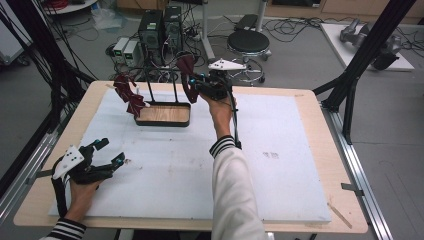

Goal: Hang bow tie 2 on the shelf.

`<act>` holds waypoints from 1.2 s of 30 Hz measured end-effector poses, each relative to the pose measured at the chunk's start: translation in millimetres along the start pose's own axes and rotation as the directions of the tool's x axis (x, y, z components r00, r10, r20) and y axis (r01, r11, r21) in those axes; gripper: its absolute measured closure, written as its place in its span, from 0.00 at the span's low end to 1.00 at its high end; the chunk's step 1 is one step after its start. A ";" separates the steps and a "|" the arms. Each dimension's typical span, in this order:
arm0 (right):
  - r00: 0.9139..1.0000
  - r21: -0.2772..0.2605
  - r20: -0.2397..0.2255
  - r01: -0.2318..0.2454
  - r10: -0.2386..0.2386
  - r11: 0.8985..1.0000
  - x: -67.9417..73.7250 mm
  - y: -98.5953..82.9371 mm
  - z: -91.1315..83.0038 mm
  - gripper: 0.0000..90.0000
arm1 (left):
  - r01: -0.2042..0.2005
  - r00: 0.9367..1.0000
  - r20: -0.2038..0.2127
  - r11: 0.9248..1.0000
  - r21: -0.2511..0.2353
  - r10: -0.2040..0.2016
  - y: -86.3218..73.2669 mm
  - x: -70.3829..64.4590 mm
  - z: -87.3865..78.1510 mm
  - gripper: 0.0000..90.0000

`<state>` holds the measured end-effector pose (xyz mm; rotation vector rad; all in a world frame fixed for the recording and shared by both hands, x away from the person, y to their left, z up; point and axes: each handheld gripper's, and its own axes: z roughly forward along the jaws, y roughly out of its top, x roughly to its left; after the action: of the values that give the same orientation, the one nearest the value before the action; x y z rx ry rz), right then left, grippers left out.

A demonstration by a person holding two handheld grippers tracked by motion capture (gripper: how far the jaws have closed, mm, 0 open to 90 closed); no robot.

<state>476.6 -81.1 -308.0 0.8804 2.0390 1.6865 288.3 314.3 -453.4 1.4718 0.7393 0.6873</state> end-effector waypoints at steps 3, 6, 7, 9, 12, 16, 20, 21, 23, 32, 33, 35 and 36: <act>1.000 0.009 0.016 0.002 -0.002 1.000 -2.0 -0.9 0.0 0.85 | 0.000 1.000 -0.001 1.000 -0.001 0.000 0.0 0.0 0.0 0.18; 1.000 0.017 0.029 -0.006 0.006 1.000 -4.6 -2.8 1.0 0.85 | 0.001 1.000 0.000 1.000 0.000 -0.001 0.0 0.0 -0.1 0.18; 1.000 0.017 0.029 -0.006 0.006 1.000 -4.6 -2.8 1.0 0.85 | 0.000 1.000 0.000 1.000 0.000 0.000 0.0 0.2 -0.1 0.18; 0.999 0.021 0.046 -0.018 0.017 1.000 -7.6 -4.6 1.9 0.85 | 0.000 1.000 0.000 1.000 0.000 0.000 0.0 0.3 -0.2 0.18; 0.997 0.034 0.068 -0.033 0.030 0.999 -11.7 -7.6 3.3 0.85 | 0.001 1.000 0.000 1.000 0.000 -0.001 0.0 0.3 -0.2 0.18; 0.996 0.042 0.086 -0.041 0.038 0.998 -14.4 -10.0 5.0 0.85 | 0.001 1.000 0.000 1.000 0.000 -0.001 0.0 0.4 -0.2 0.18; 0.994 0.061 0.102 -0.047 0.041 0.997 -15.7 -12.2 6.9 0.85 | 0.002 1.000 0.001 1.000 0.000 -0.002 0.0 0.3 -0.2 0.18; 0.994 0.065 0.103 -0.048 0.041 0.997 -16.6 -13.4 7.9 0.84 | 0.002 1.000 0.001 1.000 0.000 -0.002 0.0 0.3 -0.3 0.18; 0.993 0.070 0.108 -0.045 0.038 0.996 -16.3 -13.5 8.3 0.84 | 0.001 1.000 0.001 1.000 0.000 -0.001 0.0 0.3 -0.2 0.18; 0.993 0.096 0.117 -0.045 0.034 0.994 -17.8 -16.1 10.3 0.84 | -0.001 1.000 0.002 1.000 0.001 0.001 0.0 0.4 -0.4 0.18; 0.992 0.103 0.119 -0.040 0.027 0.994 -17.8 -16.3 10.6 0.83 | -0.001 1.000 0.001 1.000 0.000 0.001 0.0 0.4 -0.4 0.18; 0.992 0.110 0.122 -0.034 0.021 0.993 -17.4 -16.3 10.8 0.83 | 0.000 1.000 0.001 1.000 0.000 0.000 0.0 0.4 -0.4 0.18; 0.992 0.110 0.122 -0.034 0.021 0.993 -17.4 -16.3 10.8 0.83 | -0.001 1.000 0.001 1.000 0.001 0.001 0.0 0.4 -0.5 0.18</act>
<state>492.5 -86.0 -328.3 1.0254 2.0644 1.5060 288.1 315.0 -453.4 1.4736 0.7384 0.6864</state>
